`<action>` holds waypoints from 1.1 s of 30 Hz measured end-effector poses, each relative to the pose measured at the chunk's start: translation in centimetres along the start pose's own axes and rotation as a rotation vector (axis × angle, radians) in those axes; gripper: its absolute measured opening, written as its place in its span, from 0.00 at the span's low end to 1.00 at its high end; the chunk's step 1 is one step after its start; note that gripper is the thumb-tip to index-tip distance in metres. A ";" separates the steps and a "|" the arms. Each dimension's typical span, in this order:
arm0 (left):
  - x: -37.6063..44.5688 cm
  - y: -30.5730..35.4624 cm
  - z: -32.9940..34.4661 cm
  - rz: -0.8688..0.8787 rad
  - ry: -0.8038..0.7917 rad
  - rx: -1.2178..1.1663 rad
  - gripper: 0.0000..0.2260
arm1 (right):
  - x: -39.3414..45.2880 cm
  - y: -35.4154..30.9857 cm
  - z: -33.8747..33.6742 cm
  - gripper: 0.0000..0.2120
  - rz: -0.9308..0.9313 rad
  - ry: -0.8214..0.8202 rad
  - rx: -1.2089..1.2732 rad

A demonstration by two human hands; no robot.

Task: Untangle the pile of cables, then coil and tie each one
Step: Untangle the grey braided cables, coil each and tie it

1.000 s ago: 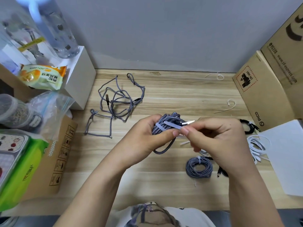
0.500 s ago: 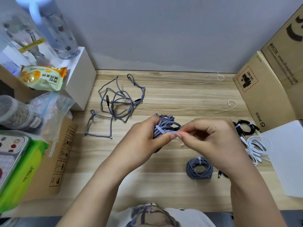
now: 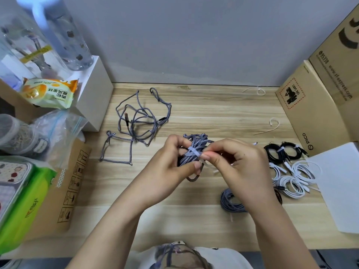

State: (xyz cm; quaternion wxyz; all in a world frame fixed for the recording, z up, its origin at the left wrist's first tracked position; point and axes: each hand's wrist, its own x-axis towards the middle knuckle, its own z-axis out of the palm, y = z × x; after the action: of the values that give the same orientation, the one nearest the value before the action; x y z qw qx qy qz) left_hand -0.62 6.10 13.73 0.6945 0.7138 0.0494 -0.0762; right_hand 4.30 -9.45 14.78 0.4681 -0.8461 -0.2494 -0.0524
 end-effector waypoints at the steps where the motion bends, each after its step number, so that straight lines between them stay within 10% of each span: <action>1: 0.0 -0.1 -0.1 0.018 0.000 0.007 0.11 | 0.0 -0.1 0.2 0.10 -0.005 0.015 0.008; 21: 0.6 -2.5 1.1 -0.052 -0.098 0.202 0.07 | -1.1 -2.3 3.0 0.06 -0.231 -0.034 0.093; 22: 0.4 -1.8 1.3 -0.083 -0.080 0.201 0.38 | -1.4 -2.9 3.2 0.05 -0.231 -0.021 0.129; 26: 1.4 -2.9 1.1 -0.022 -0.049 0.216 0.07 | -0.8 -2.5 3.0 0.02 -0.069 -0.005 0.278; 33: 1.0 -3.7 -0.2 -0.177 -0.161 -0.066 0.07 | -0.6 2.4 2.7 0.18 0.266 -0.301 0.285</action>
State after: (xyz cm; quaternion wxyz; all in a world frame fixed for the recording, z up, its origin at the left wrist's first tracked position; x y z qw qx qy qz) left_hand -0.27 6.33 9.96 0.7099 0.6750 0.0586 -0.1926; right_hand 4.51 -8.50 11.30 0.5430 -0.7952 -0.2078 0.1720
